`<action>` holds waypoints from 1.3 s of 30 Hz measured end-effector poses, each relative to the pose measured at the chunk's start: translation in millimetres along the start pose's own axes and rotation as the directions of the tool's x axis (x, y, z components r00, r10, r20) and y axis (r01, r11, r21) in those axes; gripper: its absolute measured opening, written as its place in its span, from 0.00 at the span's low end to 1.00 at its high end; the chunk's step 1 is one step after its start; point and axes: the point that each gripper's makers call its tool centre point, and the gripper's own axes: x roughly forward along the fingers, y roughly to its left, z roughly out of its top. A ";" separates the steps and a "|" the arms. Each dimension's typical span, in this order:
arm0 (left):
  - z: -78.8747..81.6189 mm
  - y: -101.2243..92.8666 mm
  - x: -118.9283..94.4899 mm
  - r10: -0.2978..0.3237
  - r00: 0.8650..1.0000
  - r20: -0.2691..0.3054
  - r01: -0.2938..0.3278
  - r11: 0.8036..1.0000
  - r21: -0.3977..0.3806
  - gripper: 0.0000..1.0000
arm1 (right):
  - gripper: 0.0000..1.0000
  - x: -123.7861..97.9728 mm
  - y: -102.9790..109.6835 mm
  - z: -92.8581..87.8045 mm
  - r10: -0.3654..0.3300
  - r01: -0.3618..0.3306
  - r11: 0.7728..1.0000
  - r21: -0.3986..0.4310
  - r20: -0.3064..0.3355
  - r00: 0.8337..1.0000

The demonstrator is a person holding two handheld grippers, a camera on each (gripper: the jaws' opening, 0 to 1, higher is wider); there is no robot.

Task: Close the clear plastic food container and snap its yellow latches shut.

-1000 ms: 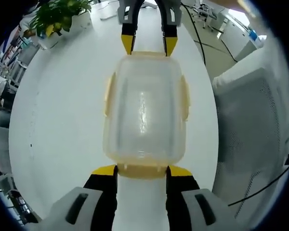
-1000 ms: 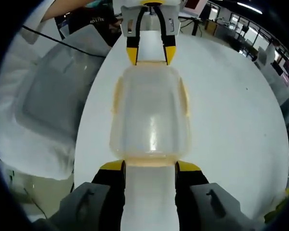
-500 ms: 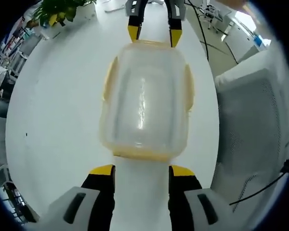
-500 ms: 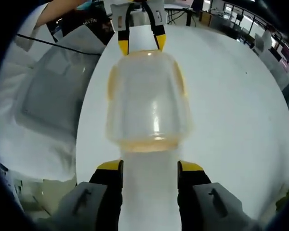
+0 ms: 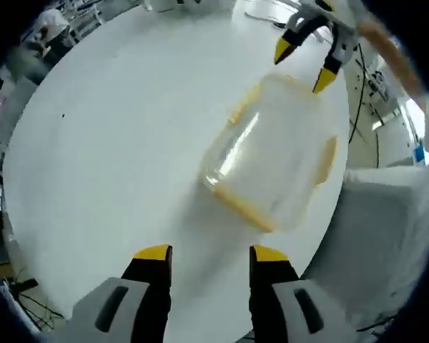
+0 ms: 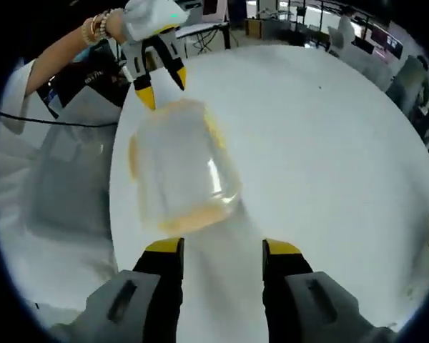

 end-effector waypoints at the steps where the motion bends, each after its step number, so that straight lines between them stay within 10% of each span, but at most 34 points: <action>1: -2.8 -0.4 0.1 -0.016 1.000 -0.006 0.016 0.998 -0.060 0.53 | 0.40 -0.2 -2.8 1.6 -0.008 0.008 1.000 -0.029 0.016 1.000; 8: 7.1 -11.3 -8.8 -0.121 0.987 0.107 0.146 0.953 -0.267 0.53 | 0.40 -4.6 -11.8 -19.4 -0.039 0.048 0.993 0.104 -0.087 0.995; 13: 15.8 -39.8 -15.9 -0.282 0.946 0.157 0.323 0.826 -0.462 0.53 | 0.56 -6.2 0.1 -25.1 0.059 -0.028 0.956 0.293 -0.097 0.994; 20: 33.2 -37.9 -15.6 -0.239 0.950 0.199 0.307 0.817 -0.488 0.53 | 0.30 -17.7 28.4 11.4 0.251 -0.303 0.749 0.589 0.171 0.953; 21: 34.3 -37.9 -15.2 -0.236 0.951 0.201 0.307 0.809 -0.501 0.53 | 0.30 -20.3 30.0 20.0 0.257 -0.347 0.689 0.636 0.233 0.938; 24: 41.9 -44.2 -15.5 -0.257 0.935 0.245 0.353 0.751 -0.558 0.51 | 0.34 -22.6 30.5 28.6 0.253 -0.392 0.627 0.673 0.300 0.920; 31: 38.5 -41.7 -5.3 -0.231 0.949 0.213 0.313 0.771 -0.555 0.48 | 0.35 -11.1 32.6 29.6 0.235 -0.391 0.552 0.737 0.312 0.921; 39: 38.1 -46.6 2.7 -0.241 0.950 0.198 0.311 0.779 -0.544 0.48 | 0.35 4.3 40.7 25.4 0.259 -0.361 0.546 0.755 0.258 0.931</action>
